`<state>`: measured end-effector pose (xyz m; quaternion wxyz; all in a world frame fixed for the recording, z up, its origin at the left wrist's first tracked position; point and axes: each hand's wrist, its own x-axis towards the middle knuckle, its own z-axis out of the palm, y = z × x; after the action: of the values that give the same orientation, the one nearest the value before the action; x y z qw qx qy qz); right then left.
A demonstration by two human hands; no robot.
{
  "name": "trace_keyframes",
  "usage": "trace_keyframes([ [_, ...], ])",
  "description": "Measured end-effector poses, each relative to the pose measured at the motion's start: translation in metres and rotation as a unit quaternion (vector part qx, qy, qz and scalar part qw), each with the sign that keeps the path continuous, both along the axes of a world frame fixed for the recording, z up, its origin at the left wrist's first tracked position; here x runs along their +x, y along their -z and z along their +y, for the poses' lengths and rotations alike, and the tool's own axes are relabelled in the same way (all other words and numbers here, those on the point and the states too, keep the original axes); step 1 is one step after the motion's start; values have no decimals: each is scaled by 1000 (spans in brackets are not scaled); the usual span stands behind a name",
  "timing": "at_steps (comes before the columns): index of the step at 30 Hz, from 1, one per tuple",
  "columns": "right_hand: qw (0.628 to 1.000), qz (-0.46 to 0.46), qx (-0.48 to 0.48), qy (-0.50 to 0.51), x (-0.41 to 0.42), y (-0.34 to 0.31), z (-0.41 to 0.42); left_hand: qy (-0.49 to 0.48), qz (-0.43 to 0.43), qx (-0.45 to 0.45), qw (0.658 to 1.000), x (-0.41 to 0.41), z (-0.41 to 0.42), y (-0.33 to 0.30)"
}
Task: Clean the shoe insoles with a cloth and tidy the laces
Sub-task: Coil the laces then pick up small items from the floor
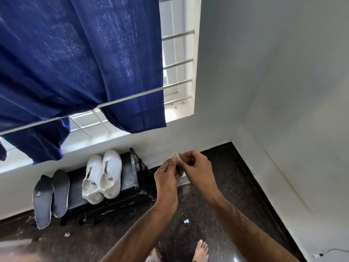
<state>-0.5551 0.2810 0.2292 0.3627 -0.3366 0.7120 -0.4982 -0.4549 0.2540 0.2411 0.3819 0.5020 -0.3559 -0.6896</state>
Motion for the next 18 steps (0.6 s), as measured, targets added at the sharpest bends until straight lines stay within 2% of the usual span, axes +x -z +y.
trace_keyframes([
  [3,999,1,43,-26,-8,19,-13,19,-38,-16,999,-2,-4,19],
  [7,990,61,108,-73,-17,50,-38,87,-91,-16,992,-7,-17,48],
  [10,983,90,137,-77,-20,76,-51,156,-91,35,983,-10,-41,68],
  [15,968,200,115,-96,-10,125,-66,203,-8,172,964,-1,-81,94],
  [18,970,190,123,-87,-1,163,-78,226,-48,175,957,-1,-94,118],
])
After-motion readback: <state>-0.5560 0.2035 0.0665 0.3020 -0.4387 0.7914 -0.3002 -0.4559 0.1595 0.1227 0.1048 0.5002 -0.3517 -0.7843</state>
